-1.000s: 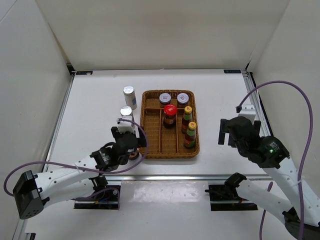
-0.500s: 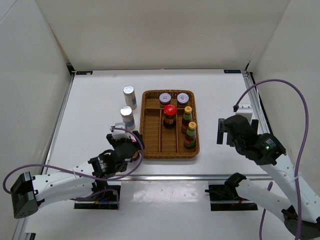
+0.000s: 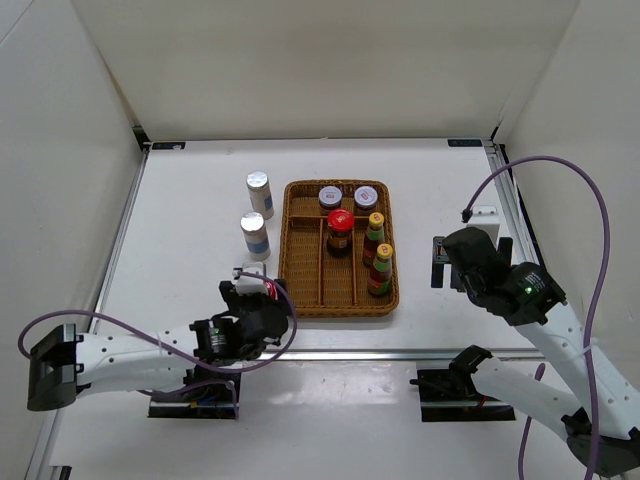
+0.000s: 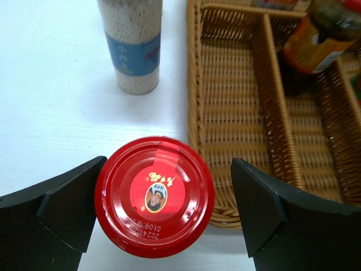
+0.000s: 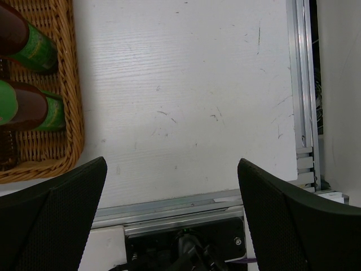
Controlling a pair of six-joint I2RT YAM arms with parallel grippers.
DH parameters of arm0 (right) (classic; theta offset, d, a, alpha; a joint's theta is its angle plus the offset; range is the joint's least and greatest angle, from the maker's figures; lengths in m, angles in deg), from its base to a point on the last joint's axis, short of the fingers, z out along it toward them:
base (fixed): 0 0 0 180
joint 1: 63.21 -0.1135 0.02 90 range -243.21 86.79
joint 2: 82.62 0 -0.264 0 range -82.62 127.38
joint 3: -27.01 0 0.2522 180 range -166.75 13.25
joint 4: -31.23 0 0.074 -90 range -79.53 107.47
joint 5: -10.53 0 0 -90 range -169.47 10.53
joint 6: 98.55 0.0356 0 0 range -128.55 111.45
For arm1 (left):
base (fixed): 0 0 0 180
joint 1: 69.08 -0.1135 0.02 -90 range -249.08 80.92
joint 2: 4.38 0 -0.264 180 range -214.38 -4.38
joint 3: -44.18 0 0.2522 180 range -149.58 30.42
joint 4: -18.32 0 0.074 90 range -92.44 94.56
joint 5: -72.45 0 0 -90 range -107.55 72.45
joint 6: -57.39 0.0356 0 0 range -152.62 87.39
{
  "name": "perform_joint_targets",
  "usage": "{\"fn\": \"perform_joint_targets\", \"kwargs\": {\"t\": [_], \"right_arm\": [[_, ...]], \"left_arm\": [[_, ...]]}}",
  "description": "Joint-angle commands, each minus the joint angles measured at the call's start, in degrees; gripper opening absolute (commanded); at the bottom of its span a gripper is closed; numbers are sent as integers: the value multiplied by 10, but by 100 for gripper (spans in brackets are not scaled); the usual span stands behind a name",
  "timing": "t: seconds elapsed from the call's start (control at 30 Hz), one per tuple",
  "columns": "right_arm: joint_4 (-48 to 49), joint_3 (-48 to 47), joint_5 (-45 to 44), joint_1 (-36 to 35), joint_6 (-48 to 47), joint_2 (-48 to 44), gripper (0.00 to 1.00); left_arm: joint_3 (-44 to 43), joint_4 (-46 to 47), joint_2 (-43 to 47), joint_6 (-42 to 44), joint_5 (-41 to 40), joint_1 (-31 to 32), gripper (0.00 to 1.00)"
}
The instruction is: Organize the condiment bottles
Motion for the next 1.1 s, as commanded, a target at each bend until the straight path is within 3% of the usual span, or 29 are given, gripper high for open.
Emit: {"fn": "perform_joint_targets", "kwargs": {"t": [0.0,0.23,0.37,0.5,0.7,0.83,0.97,1.0,1.03,1.07], "right_arm": [[16,1,-3,-1,-6,-2,100],[16,1,-3,-1,-6,-2,100],[16,1,-3,-1,-6,-2,100],[16,6,-3,-6,-6,-8,100],[16,6,-3,-6,-6,-8,100],[16,6,-3,-6,-6,-8,100],[16,6,-3,-6,-6,-8,100],[16,6,-3,-6,-6,-8,100],[16,6,-3,-6,-6,-13,100],[16,6,-3,-6,-6,-13,100]], "left_arm": [[-3,-25,-24,-60,-31,6,100],[-3,-55,-37,-131,-37,6,100],[-3,-69,-21,-127,-42,6,88],[-53,-75,9,-51,-93,6,49],[-173,-75,-3,97,-210,6,27],[-264,-82,-37,122,-234,6,11],[-301,-26,-85,149,-126,6,11],[-275,42,-85,199,-92,6,11],[-255,123,-90,317,-46,6,11],[-234,262,-90,357,48,6,11]]}}
